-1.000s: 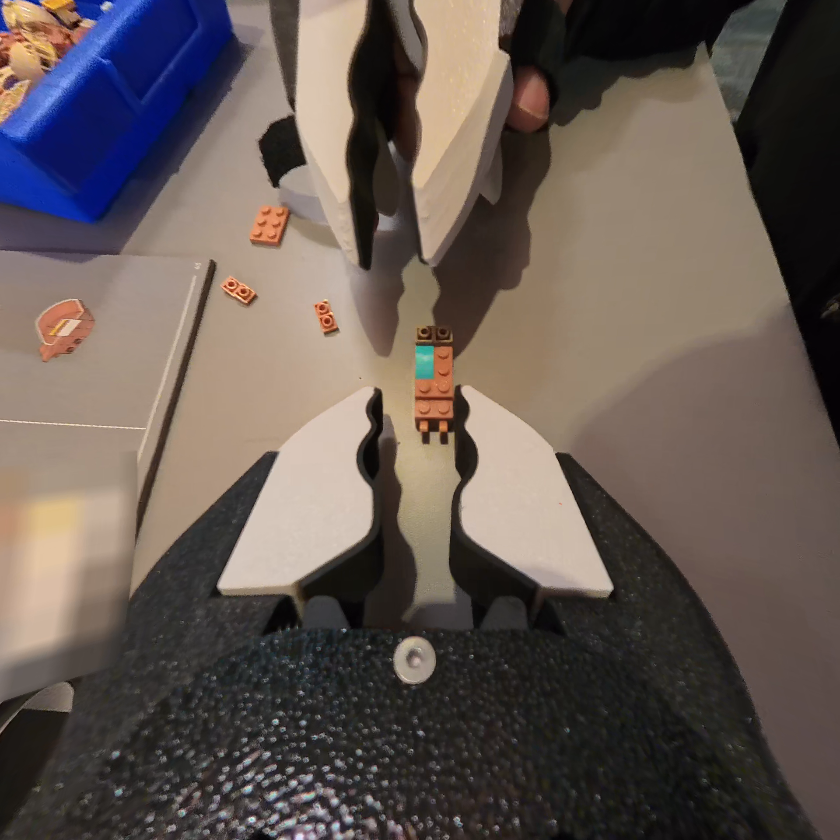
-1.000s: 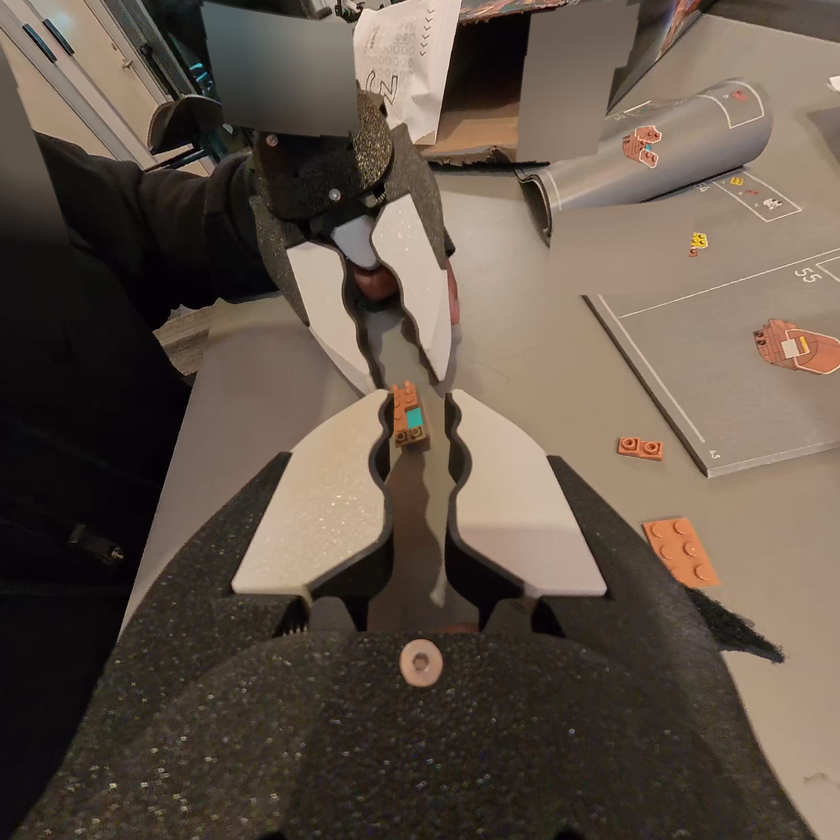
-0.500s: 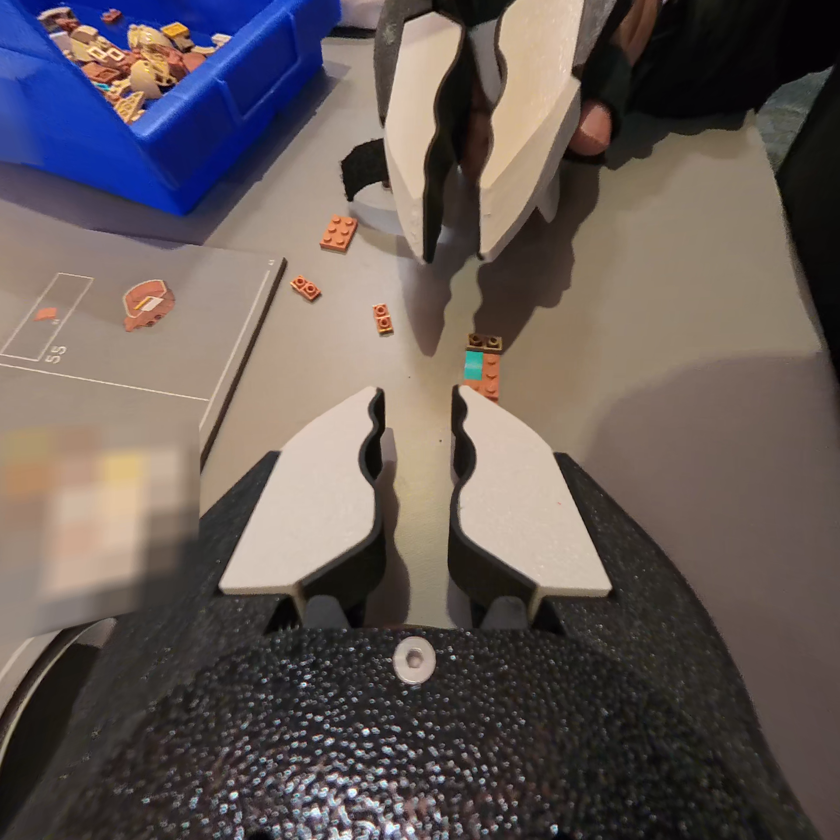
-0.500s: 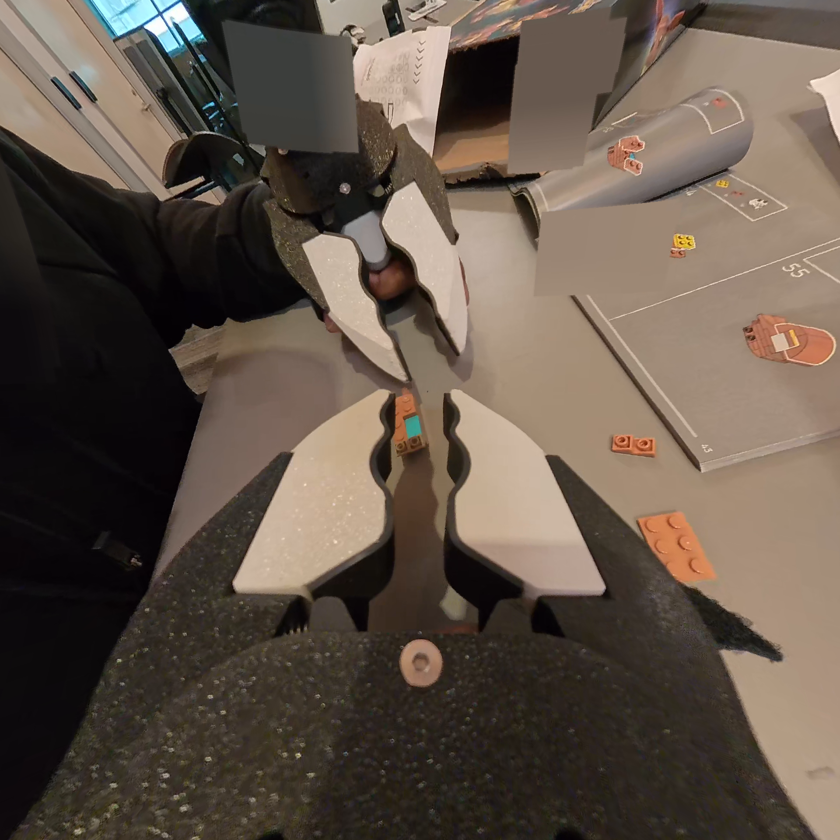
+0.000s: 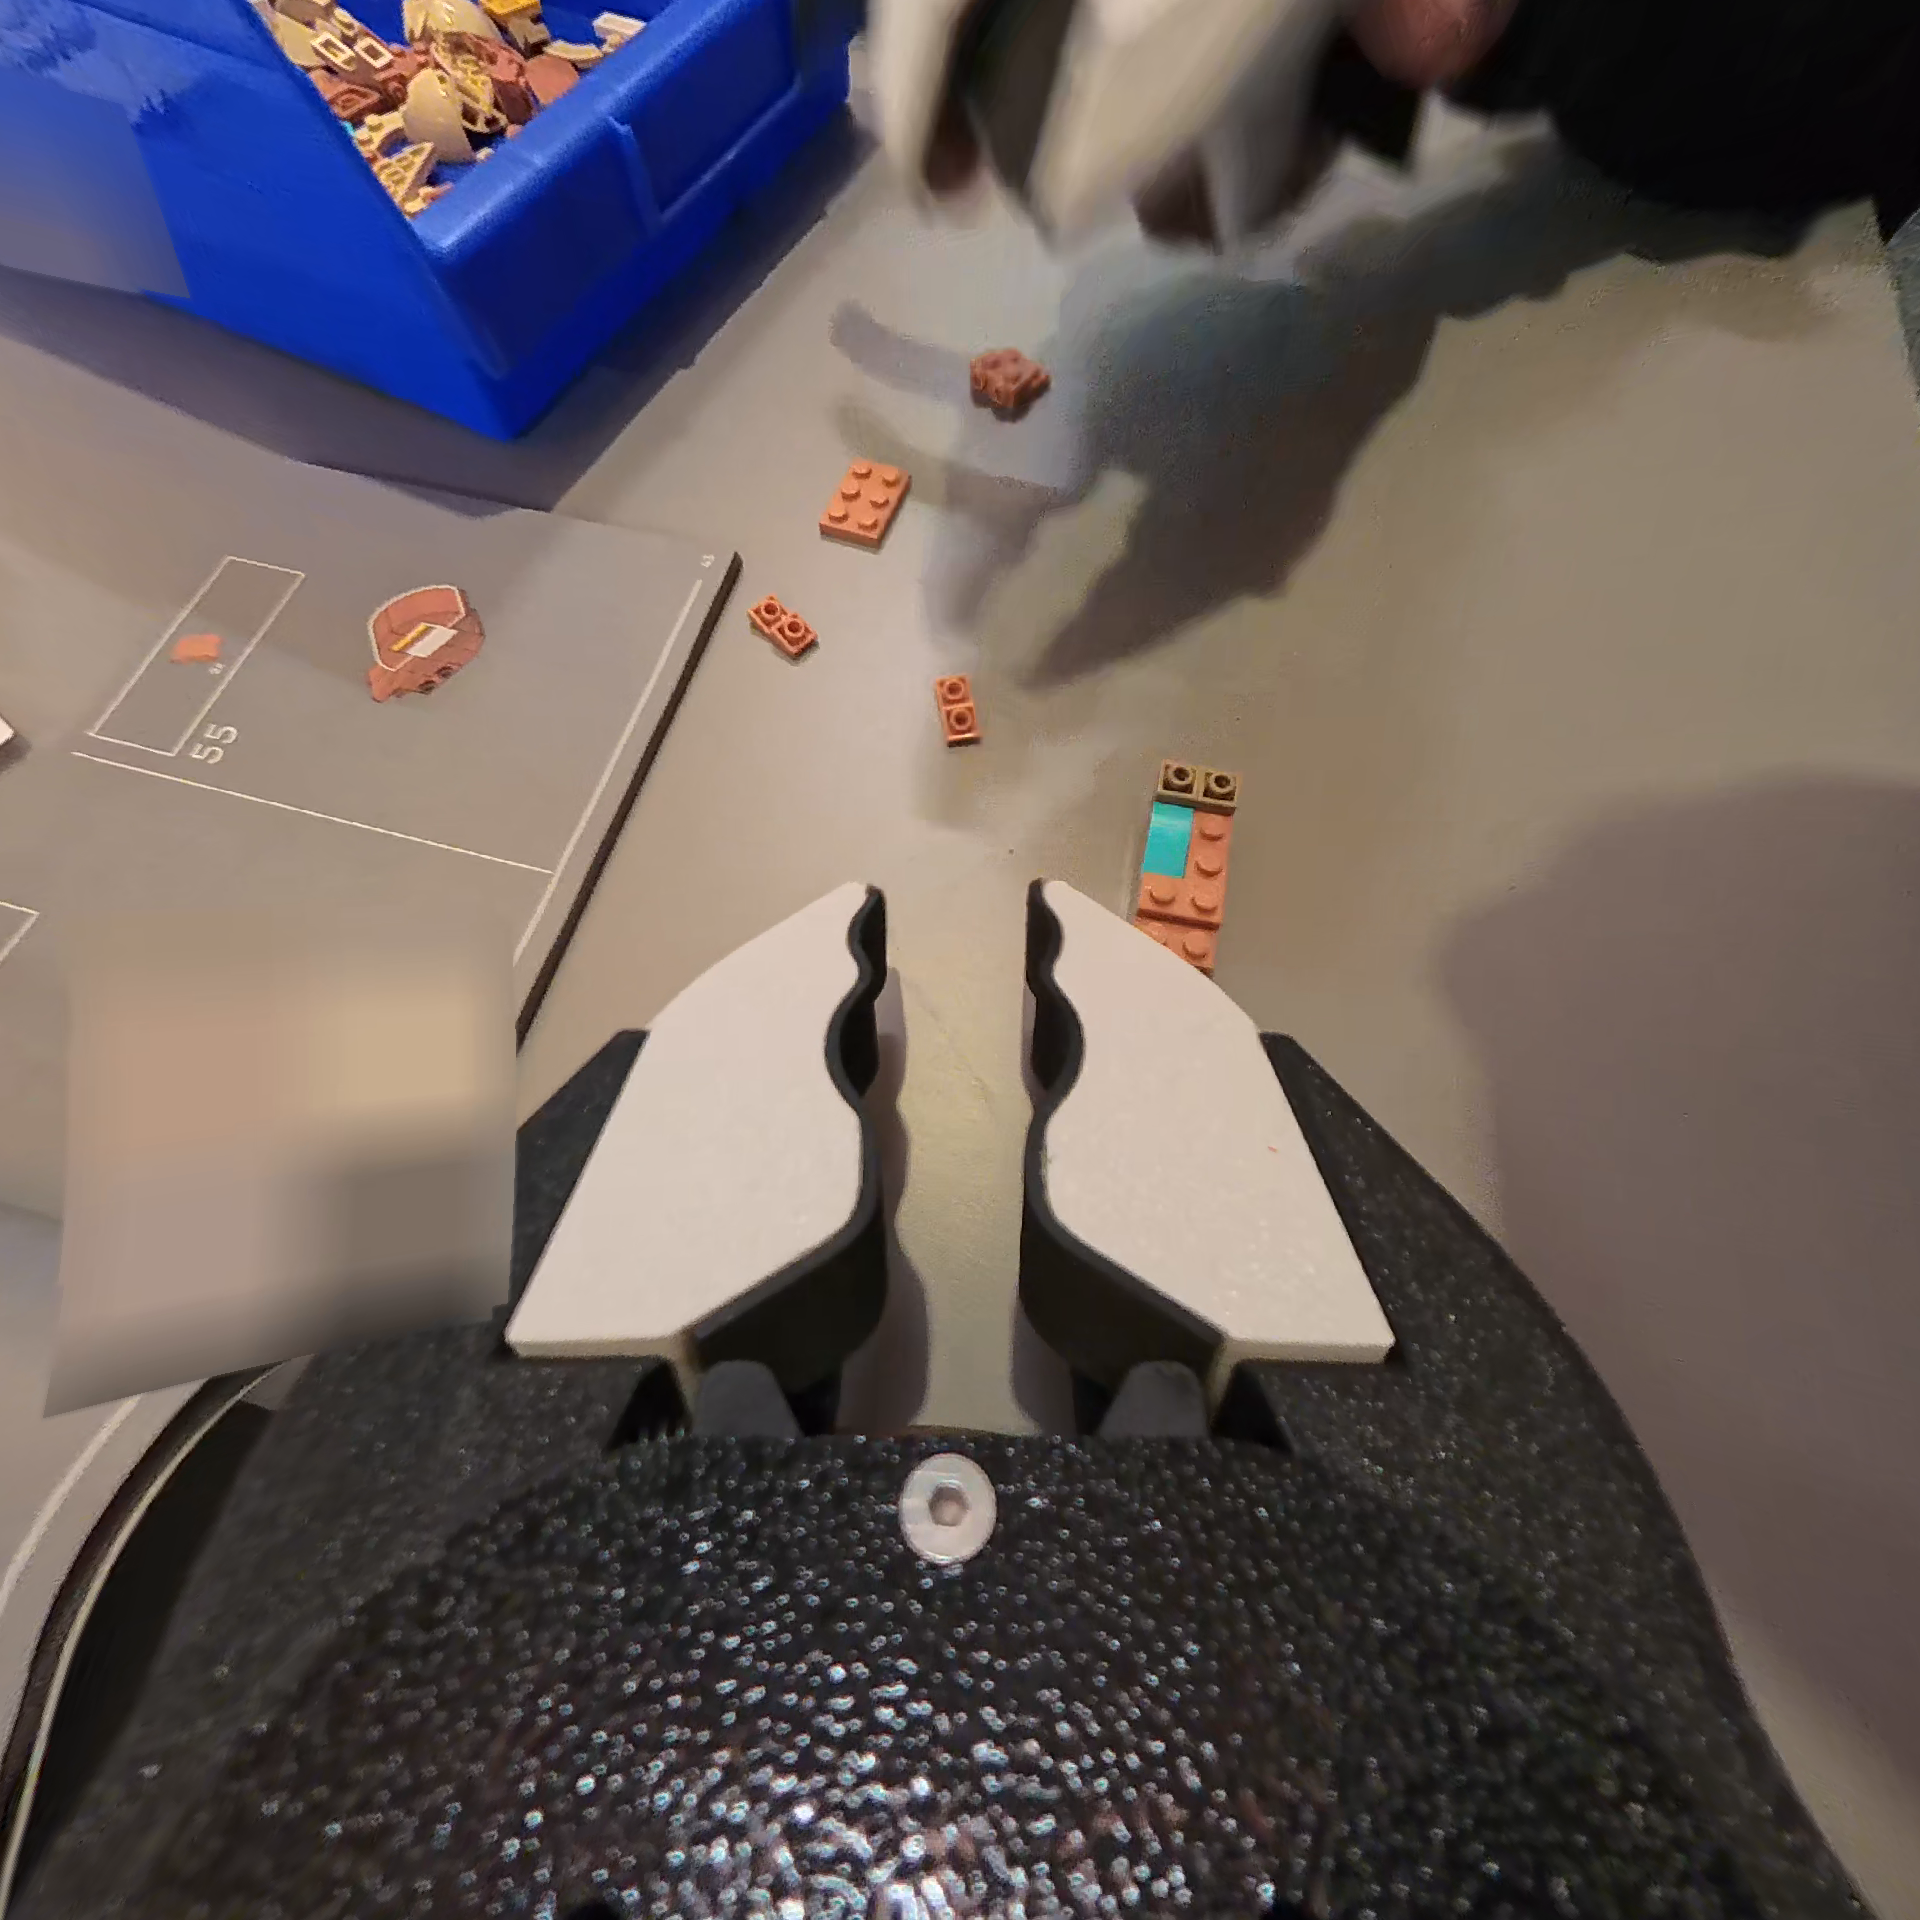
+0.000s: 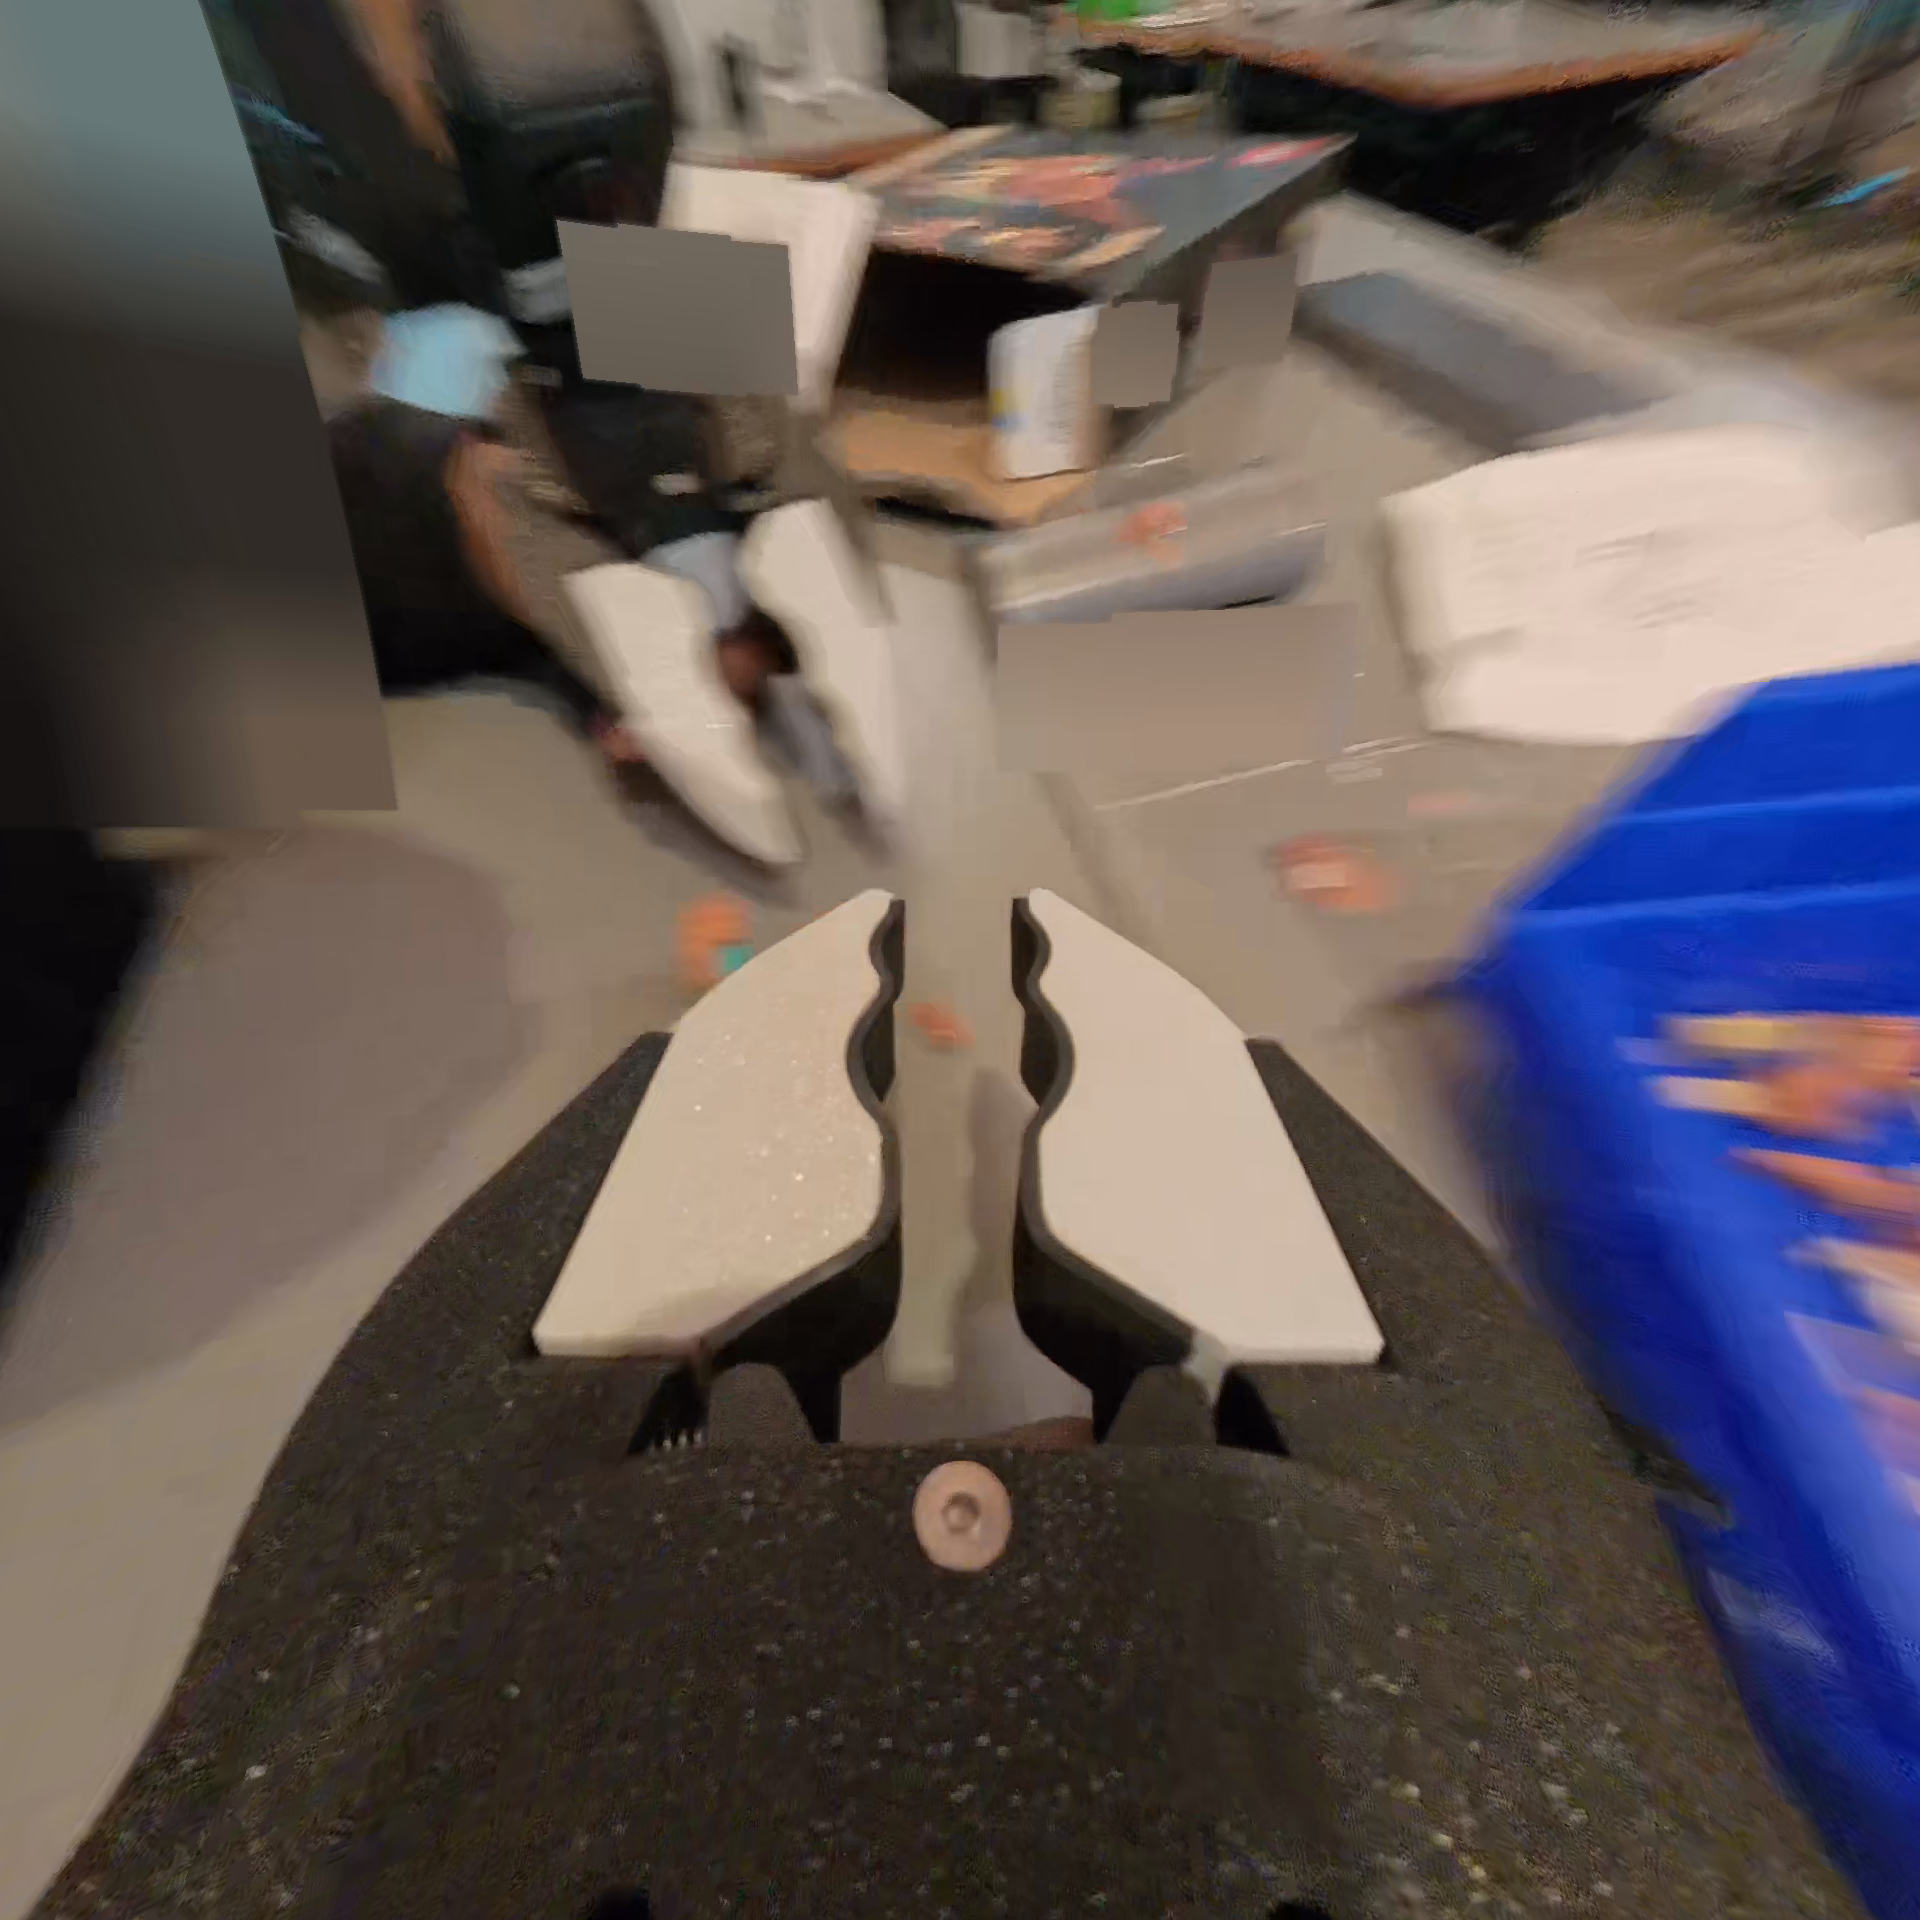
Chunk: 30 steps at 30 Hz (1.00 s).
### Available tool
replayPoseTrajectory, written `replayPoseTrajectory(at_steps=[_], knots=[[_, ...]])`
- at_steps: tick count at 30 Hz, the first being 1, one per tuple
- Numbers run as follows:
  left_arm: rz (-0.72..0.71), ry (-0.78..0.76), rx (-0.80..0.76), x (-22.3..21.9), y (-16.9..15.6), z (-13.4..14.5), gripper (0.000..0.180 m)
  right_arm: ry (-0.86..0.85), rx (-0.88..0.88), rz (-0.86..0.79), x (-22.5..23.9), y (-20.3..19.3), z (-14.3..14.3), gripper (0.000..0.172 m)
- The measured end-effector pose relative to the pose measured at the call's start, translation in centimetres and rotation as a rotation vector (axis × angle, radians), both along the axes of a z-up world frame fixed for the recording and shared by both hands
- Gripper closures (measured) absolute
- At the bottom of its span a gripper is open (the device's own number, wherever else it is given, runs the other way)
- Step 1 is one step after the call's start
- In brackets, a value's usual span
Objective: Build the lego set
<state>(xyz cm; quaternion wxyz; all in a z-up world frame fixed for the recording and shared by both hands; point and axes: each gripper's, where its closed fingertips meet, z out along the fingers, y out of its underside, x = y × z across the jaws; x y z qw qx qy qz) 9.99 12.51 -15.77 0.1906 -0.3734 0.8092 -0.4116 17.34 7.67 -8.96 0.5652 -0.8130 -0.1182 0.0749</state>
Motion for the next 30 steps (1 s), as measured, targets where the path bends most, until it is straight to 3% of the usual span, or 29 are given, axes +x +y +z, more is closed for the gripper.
replayPoseTrajectory(at_steps=[3,5,9,14,24,26,30], knots=[[0.008,0.004,0.002,0.1,0.1,-0.1,0.156,-0.297,0.059,-0.199,8.7,-0.6,6.0,0.156],[0.01,-0.002,0.006,0.1,0.1,0.0,0.156,-0.48,-0.063,-0.208,13.9,0.2,7.3,0.16],[0.008,-0.001,0.024,0.1,0.1,-0.2,0.156,-0.477,-0.47,-0.053,20.6,3.7,1.6,0.158],[0.007,-0.007,0.02,0.1,0.1,-0.1,0.156,-0.481,-0.719,0.093,23.3,5.9,-4.6,0.159],[-0.026,-0.014,0.023,-0.3,-0.2,-0.1,0.156,-0.564,-0.847,0.097,25.3,7.3,-8.5,0.154],[-0.024,-0.018,0.026,-0.3,-0.2,0.0,0.156,-0.535,-0.844,0.106,24.9,7.6,-8.7,0.166],[-0.021,-0.018,0.028,-0.3,-0.2,-0.1,0.156,-0.519,-0.84,0.096,24.4,7.1,-7.9,0.167]])
